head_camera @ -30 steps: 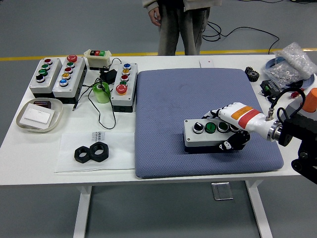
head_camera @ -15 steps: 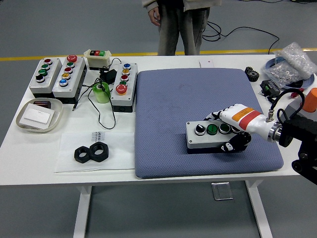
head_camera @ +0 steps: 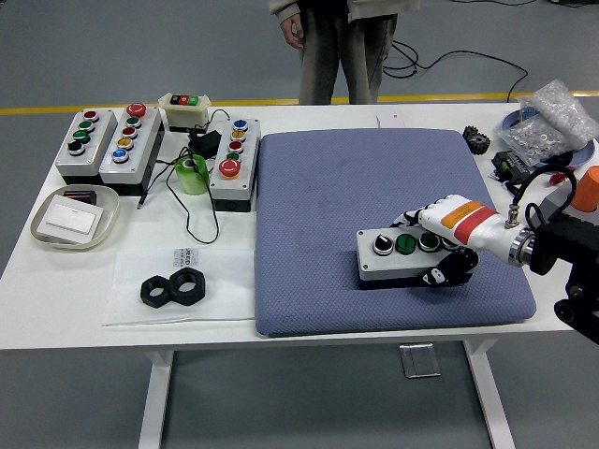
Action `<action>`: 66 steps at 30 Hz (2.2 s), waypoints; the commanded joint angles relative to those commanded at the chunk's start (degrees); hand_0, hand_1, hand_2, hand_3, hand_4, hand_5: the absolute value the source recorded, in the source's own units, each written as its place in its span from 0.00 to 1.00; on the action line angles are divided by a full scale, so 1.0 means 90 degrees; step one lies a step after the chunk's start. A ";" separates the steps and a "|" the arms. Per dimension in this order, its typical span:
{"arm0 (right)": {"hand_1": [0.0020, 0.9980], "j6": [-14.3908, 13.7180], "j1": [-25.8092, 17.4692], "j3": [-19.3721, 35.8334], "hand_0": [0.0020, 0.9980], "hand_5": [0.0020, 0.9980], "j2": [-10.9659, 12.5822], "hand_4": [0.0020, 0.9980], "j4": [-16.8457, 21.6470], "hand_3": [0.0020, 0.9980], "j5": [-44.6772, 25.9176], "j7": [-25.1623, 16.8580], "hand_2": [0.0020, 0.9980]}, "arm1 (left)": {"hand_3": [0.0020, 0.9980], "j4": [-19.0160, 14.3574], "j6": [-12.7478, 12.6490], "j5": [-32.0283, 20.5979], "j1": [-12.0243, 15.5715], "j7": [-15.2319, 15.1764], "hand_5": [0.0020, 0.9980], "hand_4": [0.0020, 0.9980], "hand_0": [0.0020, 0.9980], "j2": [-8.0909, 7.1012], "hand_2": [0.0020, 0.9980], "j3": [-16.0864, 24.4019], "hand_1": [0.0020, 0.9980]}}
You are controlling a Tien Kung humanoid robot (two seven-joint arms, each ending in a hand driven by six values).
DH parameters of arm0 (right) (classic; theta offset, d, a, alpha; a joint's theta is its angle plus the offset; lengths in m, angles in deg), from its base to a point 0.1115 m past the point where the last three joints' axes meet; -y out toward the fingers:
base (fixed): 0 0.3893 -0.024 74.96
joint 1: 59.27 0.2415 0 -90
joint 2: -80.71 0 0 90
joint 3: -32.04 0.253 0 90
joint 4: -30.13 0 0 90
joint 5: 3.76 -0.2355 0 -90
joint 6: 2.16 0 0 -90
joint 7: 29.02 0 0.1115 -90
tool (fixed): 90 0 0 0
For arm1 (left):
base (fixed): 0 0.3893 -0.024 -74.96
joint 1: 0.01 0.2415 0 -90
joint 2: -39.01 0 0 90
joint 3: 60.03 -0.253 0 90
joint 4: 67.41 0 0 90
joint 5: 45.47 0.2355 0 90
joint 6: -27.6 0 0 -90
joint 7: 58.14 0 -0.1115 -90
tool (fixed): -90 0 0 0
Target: Pick up the button,place it on the desk,press the button,press the button
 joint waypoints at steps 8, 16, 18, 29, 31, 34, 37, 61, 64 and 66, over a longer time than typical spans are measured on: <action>0.62 0.0070 0.0004 0.0036 0.59 0.02 0.0013 0.81 -0.0001 0.90 0.0074 0.0042 0.77 | 0.83 0.0001 0.0001 -0.0009 -0.0012 0.0001 1.00 0.64 0.74 0.0000 0.88 -0.0004 0.83; 0.65 0.0156 0.0003 0.0095 0.62 0.02 0.0024 0.81 0.0010 0.92 0.0101 0.0103 0.82 | 0.83 0.0001 0.0004 -0.0021 -0.0023 -0.0002 1.00 0.64 0.74 -0.0004 0.88 -0.0013 0.83; 0.65 0.0192 0.0002 0.0091 0.62 0.02 0.0025 0.81 0.0009 0.92 0.0109 0.0112 0.82 | 0.83 0.0001 0.0005 -0.0017 -0.0022 -0.0001 1.00 0.64 0.74 -0.0005 0.88 -0.0012 0.83; 0.72 0.0309 -0.0016 0.0122 0.70 0.03 0.0056 0.82 0.0068 0.95 0.0185 0.0181 0.89 | 0.83 0.0006 0.0003 0.0005 -0.0018 0.0005 1.00 0.64 0.74 0.0006 0.88 0.0014 0.83; 0.72 0.0341 -0.0046 0.0184 0.70 0.03 0.0087 0.83 0.0150 0.97 0.0199 0.0209 0.90 | 0.83 0.0007 0.0002 0.0017 -0.0013 0.0008 1.00 0.64 0.74 0.0008 0.88 0.0023 0.83; 0.72 0.0405 -0.0081 0.0270 0.70 0.03 0.0120 0.83 0.0248 0.97 0.0188 0.0240 0.90 | 0.83 0.0007 0.0002 0.0037 -0.0006 0.0014 1.00 0.64 0.74 0.0008 0.88 0.0034 0.83; 0.74 0.0550 -0.0117 0.0366 0.72 0.08 0.0163 0.89 0.0397 1.00 0.0195 0.0310 0.95 | 0.83 0.0008 0.0000 0.0071 0.0007 0.0023 1.00 0.64 0.74 0.0009 0.88 0.0058 0.83; 0.96 0.1066 -0.0250 0.0604 1.00 0.17 0.0273 1.00 0.0860 1.00 -0.0387 0.0704 1.00 | 0.83 0.0007 0.0007 0.0085 0.0016 0.0025 1.00 0.64 0.74 0.0000 0.88 0.0055 0.83; 0.96 0.1098 -0.0328 0.0786 1.00 0.17 0.0338 1.00 0.1070 1.00 -0.0629 0.0731 1.00 | 0.83 0.0007 0.0007 0.0082 0.0010 0.0025 1.00 0.64 0.74 0.0001 0.88 0.0053 0.83; 0.96 0.1111 -0.0380 0.0932 1.00 0.17 0.0379 1.00 0.1249 1.00 -0.0748 0.0738 1.00 | 0.83 0.0008 0.0008 0.0078 0.0008 0.0024 1.00 0.64 0.74 0.0001 0.88 0.0051 0.83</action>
